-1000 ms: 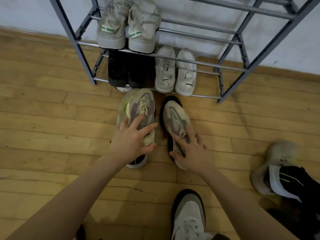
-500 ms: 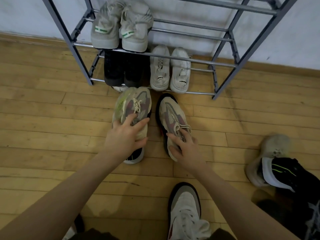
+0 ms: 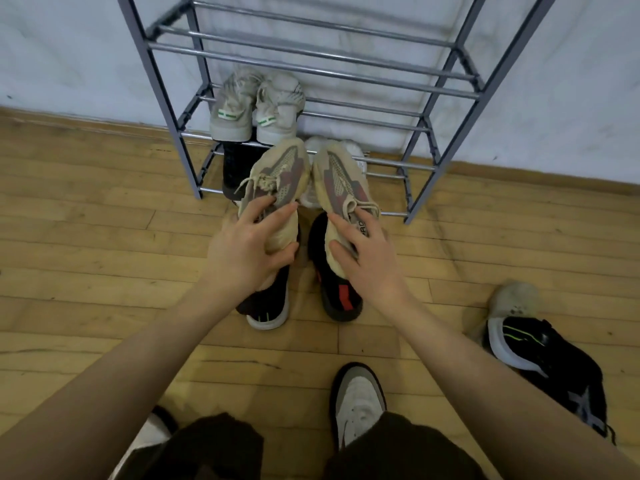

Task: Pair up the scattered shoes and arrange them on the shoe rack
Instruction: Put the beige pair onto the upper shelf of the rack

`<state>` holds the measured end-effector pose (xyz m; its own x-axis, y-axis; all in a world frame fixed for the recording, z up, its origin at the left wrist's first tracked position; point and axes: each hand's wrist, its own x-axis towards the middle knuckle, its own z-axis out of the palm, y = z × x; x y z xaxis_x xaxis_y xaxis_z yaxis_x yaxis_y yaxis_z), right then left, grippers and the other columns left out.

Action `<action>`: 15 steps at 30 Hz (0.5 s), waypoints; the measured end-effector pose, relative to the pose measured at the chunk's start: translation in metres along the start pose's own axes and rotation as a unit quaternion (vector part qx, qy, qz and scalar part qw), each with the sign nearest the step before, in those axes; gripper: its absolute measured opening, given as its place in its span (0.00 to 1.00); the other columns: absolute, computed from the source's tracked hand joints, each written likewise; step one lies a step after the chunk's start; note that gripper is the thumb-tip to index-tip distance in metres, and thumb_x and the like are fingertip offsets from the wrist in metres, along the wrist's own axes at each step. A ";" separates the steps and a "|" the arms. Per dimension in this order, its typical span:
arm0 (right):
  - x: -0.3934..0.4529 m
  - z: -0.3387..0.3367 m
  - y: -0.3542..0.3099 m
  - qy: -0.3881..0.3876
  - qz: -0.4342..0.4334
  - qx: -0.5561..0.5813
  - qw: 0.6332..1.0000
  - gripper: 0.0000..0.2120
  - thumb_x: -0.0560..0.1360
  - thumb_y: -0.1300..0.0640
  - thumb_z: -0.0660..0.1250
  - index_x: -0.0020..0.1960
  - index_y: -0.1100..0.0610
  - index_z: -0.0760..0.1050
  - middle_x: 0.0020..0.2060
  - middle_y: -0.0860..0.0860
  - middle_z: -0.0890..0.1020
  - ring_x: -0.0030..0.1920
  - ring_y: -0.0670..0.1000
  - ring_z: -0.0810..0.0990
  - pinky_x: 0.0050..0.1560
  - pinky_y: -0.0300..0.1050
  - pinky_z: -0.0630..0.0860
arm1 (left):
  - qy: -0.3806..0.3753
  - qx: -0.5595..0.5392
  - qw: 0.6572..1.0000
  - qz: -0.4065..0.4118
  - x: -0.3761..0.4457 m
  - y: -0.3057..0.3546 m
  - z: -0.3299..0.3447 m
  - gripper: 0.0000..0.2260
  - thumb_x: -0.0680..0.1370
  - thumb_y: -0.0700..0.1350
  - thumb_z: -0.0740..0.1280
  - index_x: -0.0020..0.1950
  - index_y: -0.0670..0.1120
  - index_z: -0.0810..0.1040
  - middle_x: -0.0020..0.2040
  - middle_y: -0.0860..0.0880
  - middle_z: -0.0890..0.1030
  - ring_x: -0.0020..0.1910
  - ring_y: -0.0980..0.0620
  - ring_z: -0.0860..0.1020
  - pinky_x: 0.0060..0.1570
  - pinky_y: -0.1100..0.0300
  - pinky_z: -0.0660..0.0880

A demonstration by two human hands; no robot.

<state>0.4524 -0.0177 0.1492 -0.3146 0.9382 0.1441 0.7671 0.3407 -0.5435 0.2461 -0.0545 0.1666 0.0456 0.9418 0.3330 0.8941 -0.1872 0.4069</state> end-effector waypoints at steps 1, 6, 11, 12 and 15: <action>0.003 -0.006 -0.005 0.006 -0.001 0.003 1.000 0.20 0.79 0.43 0.56 0.71 0.35 0.61 0.73 0.51 0.60 0.71 0.60 0.59 0.67 0.57 0.64 | 0.007 0.000 1.000 0.006 0.004 0.002 -0.006 0.26 0.71 0.62 0.59 0.68 0.57 0.69 0.66 0.47 0.70 0.53 0.36 0.75 0.41 0.42 0.77; 0.009 -0.030 -0.020 0.077 -0.022 0.026 0.996 0.20 0.78 0.43 0.57 0.69 0.36 0.64 0.71 0.52 0.64 0.69 0.60 0.63 0.64 0.59 0.68 | 0.038 0.008 0.999 0.034 0.021 0.023 -0.031 0.26 0.72 0.60 0.60 0.68 0.54 0.71 0.66 0.44 0.71 0.54 0.34 0.74 0.46 0.42 0.76; 0.033 -0.054 -0.021 0.092 -0.008 0.045 0.995 0.19 0.77 0.42 0.59 0.69 0.37 0.66 0.69 0.51 0.67 0.69 0.56 0.64 0.65 0.57 0.67 | 0.012 0.011 0.999 0.043 0.055 0.034 -0.038 0.24 0.73 0.51 0.70 0.68 0.52 0.72 0.66 0.41 0.71 0.55 0.32 0.73 0.55 0.41 0.70; 0.039 -0.058 -0.019 0.093 -0.007 0.046 0.995 0.19 0.78 0.43 0.59 0.69 0.39 0.67 0.69 0.51 0.67 0.69 0.55 0.64 0.66 0.56 0.66 | 0.001 0.010 0.999 0.039 0.063 0.034 -0.037 0.24 0.73 0.51 0.70 0.69 0.52 0.71 0.67 0.42 0.71 0.55 0.32 0.72 0.56 0.41 0.70; 0.059 -0.064 -0.010 0.094 0.001 0.028 0.995 0.19 0.78 0.44 0.59 0.69 0.39 0.67 0.68 0.49 0.68 0.69 0.54 0.65 0.63 0.49 0.65 | -0.023 -0.012 0.999 0.023 0.089 0.031 -0.032 0.25 0.72 0.57 0.65 0.69 0.54 0.70 0.67 0.44 0.70 0.56 0.33 0.72 0.56 0.41 0.71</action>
<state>0.4618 0.0385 0.2162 -0.1986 0.9352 0.2930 0.7334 0.3402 -0.5886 0.2641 0.0150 0.2362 0.1074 0.9437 0.3128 0.8801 -0.2366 0.4117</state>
